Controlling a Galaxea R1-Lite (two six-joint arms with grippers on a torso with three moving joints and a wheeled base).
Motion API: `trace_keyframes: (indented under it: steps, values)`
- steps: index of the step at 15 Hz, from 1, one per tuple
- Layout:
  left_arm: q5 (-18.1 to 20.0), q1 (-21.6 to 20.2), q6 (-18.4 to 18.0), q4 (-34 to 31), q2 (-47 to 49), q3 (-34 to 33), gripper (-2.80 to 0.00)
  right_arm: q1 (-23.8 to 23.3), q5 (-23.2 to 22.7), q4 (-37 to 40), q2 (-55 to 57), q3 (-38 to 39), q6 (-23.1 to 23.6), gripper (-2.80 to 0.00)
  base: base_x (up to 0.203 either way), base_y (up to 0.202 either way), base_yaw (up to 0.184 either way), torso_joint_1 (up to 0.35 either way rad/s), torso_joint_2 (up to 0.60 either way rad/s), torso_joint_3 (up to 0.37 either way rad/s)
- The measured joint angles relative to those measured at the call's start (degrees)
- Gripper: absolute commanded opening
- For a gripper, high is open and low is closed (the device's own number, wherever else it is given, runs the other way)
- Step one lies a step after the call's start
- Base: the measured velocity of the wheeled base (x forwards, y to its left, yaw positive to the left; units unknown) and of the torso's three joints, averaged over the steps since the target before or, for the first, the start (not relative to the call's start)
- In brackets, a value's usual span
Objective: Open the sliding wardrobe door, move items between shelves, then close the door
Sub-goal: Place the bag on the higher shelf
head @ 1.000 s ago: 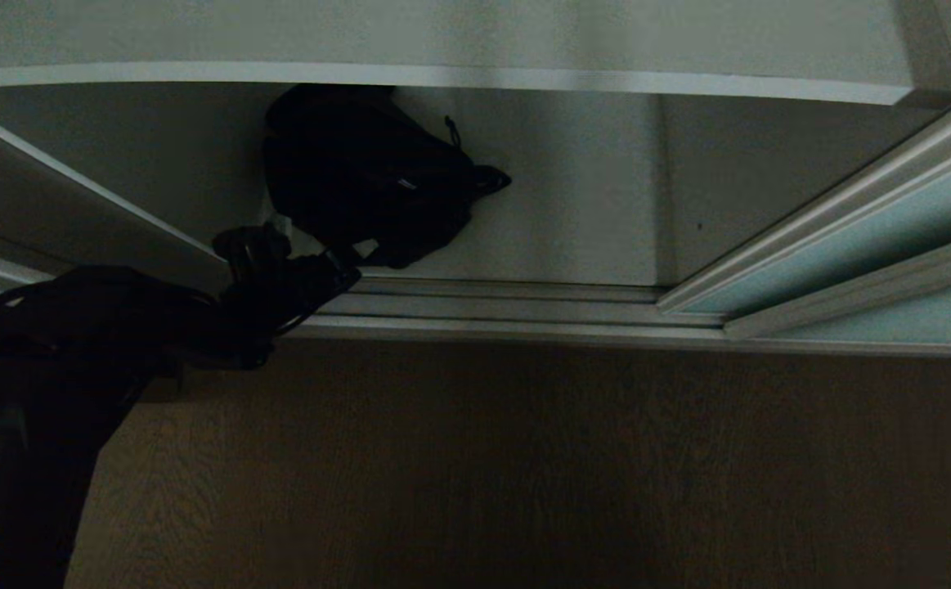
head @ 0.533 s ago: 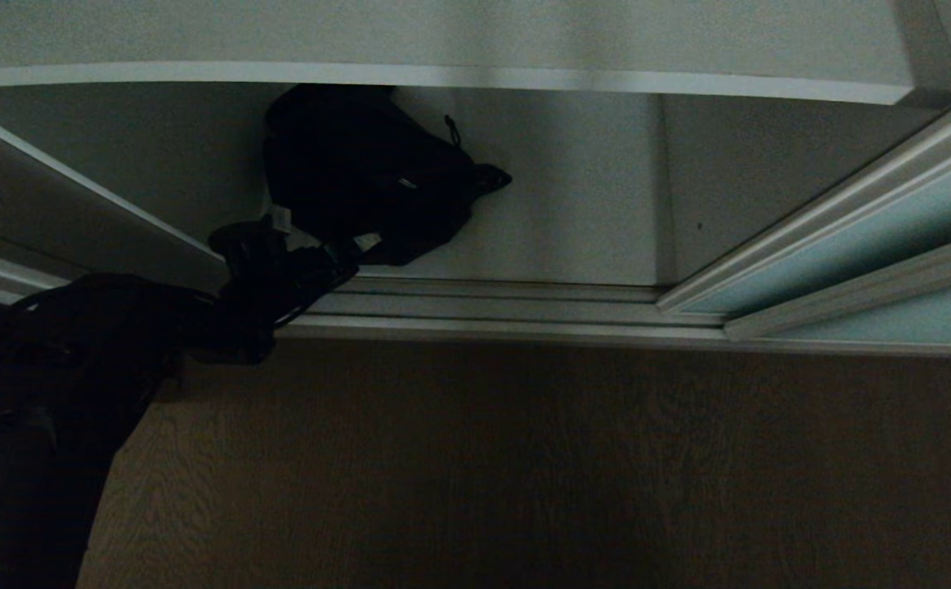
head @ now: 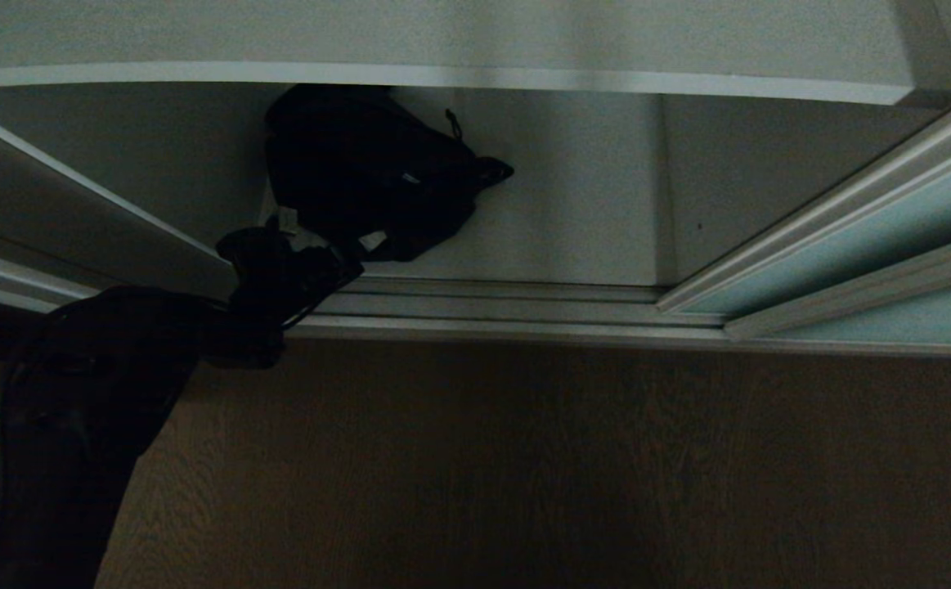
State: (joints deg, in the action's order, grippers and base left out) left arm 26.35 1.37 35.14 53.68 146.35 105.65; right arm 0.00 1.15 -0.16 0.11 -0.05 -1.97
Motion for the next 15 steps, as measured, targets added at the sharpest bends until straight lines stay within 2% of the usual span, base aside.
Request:
trace_keyframes:
  steps: [1,5,10,12,15]
  values:
    - [-0.03,0.04,0.01,0.15,0.32,0.23,-2.80,0.00,-0.02,0.00,0.00,0.00,0.00,-2.80,0.000,0.000,0.000,0.000,0.00,0.000]
    - [0.05,0.06,0.53,-0.37,2.29,4.26,-2.80,0.00,-0.01,0.00,0.00,-0.05,0.05,-2.80,0.000,0.000,0.000,0.000,0.00,0.000]
    - [-0.44,0.26,0.23,0.00,3.24,4.81,-2.80,0.00,0.00,0.00,0.00,0.00,0.02,-2.80,0.000,0.000,0.000,0.000,0.00,0.000]
    - [-0.37,0.28,0.43,-0.50,2.33,3.04,-2.80,0.00,-0.01,0.01,0.00,-0.05,0.05,-2.80,0.000,0.000,0.000,0.000,0.00,0.000]
    - [0.00,0.34,0.51,0.24,-1.77,-4.64,-2.80,0.00,-0.01,0.00,0.00,0.02,0.02,-2.80,0.000,0.000,0.000,0.000,0.00,0.000]
